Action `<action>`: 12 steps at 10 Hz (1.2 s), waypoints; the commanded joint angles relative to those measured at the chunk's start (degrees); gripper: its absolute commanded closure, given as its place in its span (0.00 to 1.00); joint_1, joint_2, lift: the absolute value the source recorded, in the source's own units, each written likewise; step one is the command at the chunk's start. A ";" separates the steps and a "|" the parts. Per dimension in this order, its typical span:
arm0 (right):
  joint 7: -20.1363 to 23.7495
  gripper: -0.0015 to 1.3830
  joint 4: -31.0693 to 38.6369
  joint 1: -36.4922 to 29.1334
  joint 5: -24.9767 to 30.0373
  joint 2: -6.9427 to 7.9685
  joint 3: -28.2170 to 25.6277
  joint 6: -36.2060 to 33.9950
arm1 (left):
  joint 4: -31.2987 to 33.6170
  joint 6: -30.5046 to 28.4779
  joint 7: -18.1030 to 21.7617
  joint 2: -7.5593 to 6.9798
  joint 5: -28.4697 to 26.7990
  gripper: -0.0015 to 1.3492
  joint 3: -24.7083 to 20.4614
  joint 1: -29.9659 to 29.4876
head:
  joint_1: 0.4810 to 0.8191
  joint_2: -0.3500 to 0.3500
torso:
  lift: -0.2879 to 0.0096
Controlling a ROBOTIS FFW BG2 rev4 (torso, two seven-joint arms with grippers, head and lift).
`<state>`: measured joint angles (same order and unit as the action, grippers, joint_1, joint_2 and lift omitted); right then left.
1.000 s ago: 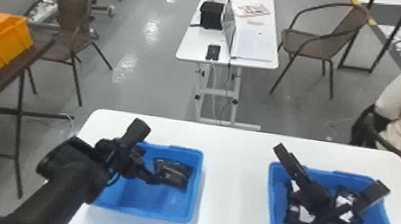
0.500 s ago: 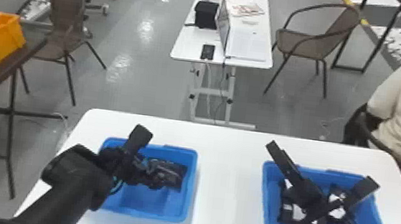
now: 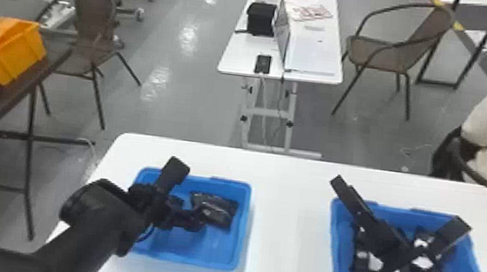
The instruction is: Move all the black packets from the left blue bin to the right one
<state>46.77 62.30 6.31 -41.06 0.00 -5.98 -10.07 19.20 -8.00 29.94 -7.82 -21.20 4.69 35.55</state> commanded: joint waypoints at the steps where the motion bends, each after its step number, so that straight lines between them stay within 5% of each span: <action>1: 0.16 0.20 -0.25 0.02 0.10 0.05 0.00 -0.22 | -0.04 1.23 0.03 -0.17 1.96 0.55 1.29 0.66 | 0.63 0.66 | 0.97; 8: 1.04 0.20 -0.77 0.11 0.54 0.05 0.00 -0.92 | 0.05 0.80 0.29 -1.67 8.81 0.61 4.89 0.40 | 0.63 0.66 | 0.97; 10: 1.30 0.20 -0.69 -0.07 0.54 0.05 0.00 -1.10 | 0.05 3.78 -0.06 -1.14 9.34 0.87 4.54 0.05 | 0.63 0.66 | 0.97; 12: 1.30 0.20 -0.77 0.02 0.63 0.05 0.00 -1.27 | 0.05 6.16 0.21 -1.32 9.34 0.91 4.45 -0.22 | 0.63 0.65 | 0.97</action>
<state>48.12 61.54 6.30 -40.41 0.00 -5.98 -11.31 19.25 -2.43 30.12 -9.05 -11.84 8.99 35.36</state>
